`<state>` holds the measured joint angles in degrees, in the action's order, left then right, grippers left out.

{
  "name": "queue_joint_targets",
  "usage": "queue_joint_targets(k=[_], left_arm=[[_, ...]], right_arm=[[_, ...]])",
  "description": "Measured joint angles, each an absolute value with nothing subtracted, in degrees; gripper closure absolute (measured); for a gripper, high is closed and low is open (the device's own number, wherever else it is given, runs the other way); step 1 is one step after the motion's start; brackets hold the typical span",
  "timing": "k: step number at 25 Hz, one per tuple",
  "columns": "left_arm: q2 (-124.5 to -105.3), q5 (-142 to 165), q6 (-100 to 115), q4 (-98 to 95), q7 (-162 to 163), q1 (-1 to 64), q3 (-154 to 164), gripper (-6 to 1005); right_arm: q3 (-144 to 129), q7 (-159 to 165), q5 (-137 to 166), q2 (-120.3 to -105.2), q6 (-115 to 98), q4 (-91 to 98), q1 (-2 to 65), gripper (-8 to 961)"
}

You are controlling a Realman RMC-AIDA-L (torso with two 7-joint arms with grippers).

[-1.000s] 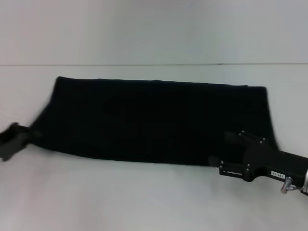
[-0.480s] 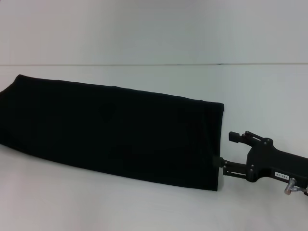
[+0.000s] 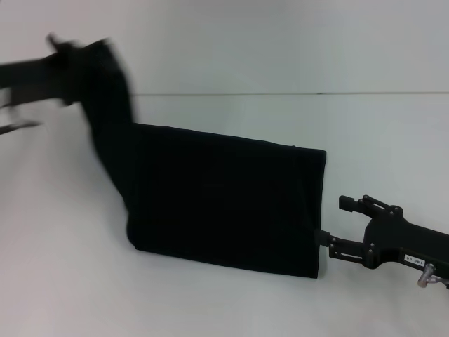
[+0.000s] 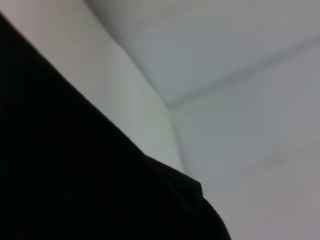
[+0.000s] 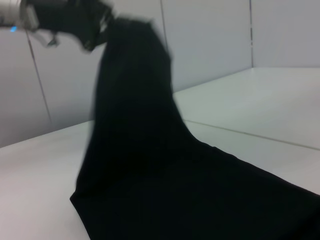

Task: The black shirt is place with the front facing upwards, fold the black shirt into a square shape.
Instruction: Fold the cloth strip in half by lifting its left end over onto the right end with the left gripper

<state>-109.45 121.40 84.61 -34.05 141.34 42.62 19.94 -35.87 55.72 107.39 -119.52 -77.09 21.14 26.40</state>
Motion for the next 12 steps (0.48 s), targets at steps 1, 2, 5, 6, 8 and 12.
queue_joint_targets(k=[1, 2, 5, 6, 8, 12], left_arm=[[-110.37, 121.3, 85.0, -34.0, 141.3, 44.5, 20.7, 961], [-111.65, 121.3, 85.2, -33.9, 141.2, 46.7, 22.1, 961], [-115.44, 121.3, 84.7, -33.9, 140.9, 50.9, 26.4, 962], [-116.7, 121.3, 84.3, -33.9, 140.8, 51.5, 27.7, 962], [-119.85, 121.2, 83.1, -33.8, 139.9, 52.0, 30.1, 962], [-123.97, 120.7, 80.0, -28.9, 136.5, 49.9, 34.1, 961]], right_arm=[[-35.8, 55.7, 107.4, -119.55, -77.1, 21.0, 26.3, 29], [-35.7, 55.7, 107.4, -119.56, -77.1, 20.9, 26.3, 29], [-35.6, 55.9, 107.4, -119.62, -77.1, 20.7, 26.2, 29], [-35.6, 56.0, 107.4, -119.62, -77.0, 20.6, 26.2, 29], [-35.6, 56.3, 107.4, -119.62, -77.0, 20.5, 26.2, 29], [-35.6, 56.4, 107.5, -119.67, -76.2, 19.7, 26.4, 29]])
